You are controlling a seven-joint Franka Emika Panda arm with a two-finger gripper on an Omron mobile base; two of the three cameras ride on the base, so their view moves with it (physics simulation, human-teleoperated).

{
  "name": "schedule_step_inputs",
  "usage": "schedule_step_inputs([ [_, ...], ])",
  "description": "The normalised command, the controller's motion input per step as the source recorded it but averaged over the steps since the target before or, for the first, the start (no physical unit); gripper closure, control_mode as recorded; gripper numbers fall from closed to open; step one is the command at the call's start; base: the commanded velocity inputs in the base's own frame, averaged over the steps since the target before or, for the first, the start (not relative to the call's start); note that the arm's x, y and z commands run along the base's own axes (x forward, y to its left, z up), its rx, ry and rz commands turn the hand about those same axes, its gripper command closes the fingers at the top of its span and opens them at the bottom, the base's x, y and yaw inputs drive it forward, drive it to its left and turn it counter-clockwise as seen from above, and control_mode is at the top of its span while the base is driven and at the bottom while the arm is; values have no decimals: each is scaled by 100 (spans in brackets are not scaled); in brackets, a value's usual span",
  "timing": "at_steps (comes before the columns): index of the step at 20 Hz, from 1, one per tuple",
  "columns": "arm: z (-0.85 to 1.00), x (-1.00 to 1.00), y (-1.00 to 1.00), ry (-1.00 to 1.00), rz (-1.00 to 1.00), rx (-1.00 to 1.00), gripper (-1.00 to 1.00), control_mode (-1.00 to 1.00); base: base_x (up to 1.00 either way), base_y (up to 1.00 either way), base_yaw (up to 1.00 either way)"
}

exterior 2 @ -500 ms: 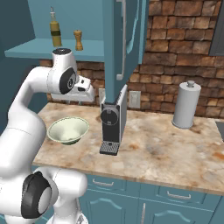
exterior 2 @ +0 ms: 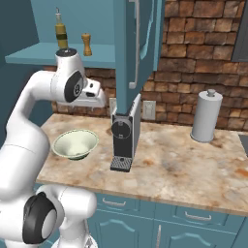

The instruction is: Retrieve the bottle and the shaker from the cabinet and place them next to the mixing bowl on the counter. Then add garlic from the fridge to the mixing bowl.

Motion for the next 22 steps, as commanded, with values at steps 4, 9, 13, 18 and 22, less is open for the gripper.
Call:
schedule_step_inputs([
  [4, 86, -5, 0, -25, 1, 0, -100, -100, 0, 0, 0],
  [9, 86, -5, 0, -31, 0, 0, -100, -100, 0, 0, 0],
  [13, 65, -4, 0, -33, 0, 0, -100, -100, 0, 0, 0],
  [18, 64, 0, 11, -17, 0, 0, -100, -100, 0, 0, 0],
  [22, 60, 5, 29, -2, -1, 0, -100, -100, 0, 0, 0],
])
